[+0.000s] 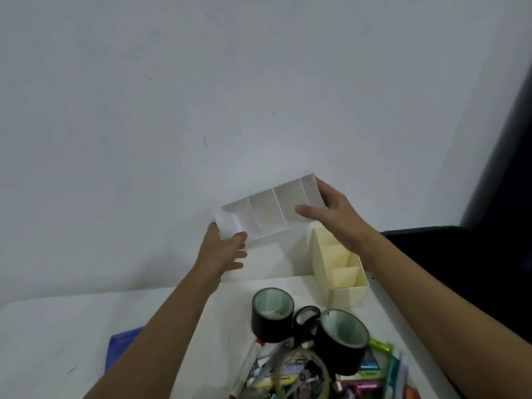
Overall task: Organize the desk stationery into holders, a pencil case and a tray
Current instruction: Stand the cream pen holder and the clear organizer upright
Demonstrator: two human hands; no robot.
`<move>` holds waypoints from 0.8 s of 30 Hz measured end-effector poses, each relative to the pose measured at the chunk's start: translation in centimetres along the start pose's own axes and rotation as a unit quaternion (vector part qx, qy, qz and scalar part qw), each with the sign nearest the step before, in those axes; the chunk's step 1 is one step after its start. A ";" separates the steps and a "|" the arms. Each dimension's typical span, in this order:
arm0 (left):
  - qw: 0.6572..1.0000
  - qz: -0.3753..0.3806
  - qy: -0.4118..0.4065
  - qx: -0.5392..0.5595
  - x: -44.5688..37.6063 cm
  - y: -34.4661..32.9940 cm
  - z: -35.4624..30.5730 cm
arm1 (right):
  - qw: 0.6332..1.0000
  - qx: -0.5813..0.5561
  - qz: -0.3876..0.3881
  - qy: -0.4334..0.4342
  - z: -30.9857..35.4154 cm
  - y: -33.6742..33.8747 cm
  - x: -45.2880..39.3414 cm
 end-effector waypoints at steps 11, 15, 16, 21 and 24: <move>0.955 -0.016 -0.100 -0.279 -2.0 -0.3 1.3 | 0.863 0.435 0.175 0.189 0.1 -5.1 -3.2; 0.924 -0.015 -0.167 -0.343 -3.0 -0.5 2.4 | 0.838 0.454 0.207 0.220 -2.8 -6.9 -2.2; 0.921 -0.021 -0.169 -0.349 -3.2 -0.5 2.8 | 0.821 0.477 0.198 0.242 -3.4 -7.1 -2.0; 0.923 -0.021 -0.173 -0.342 -3.9 -1.5 5.2 | 0.829 0.490 0.132 0.236 -6.5 -7.3 -1.6; 0.924 -0.025 -0.169 -0.341 -4.7 -1.7 6.2 | 0.839 0.480 0.138 0.215 -7.5 -7.4 -1.6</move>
Point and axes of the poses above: each hand's wrist, its own x-axis away from the middle knuckle, its own y-axis out of the back of the hand, z = x × y, the point moved 4 cm from there along -x, towards the middle knuckle, and after that the axes turned 7 degrees about y, right-handed, at the moved point
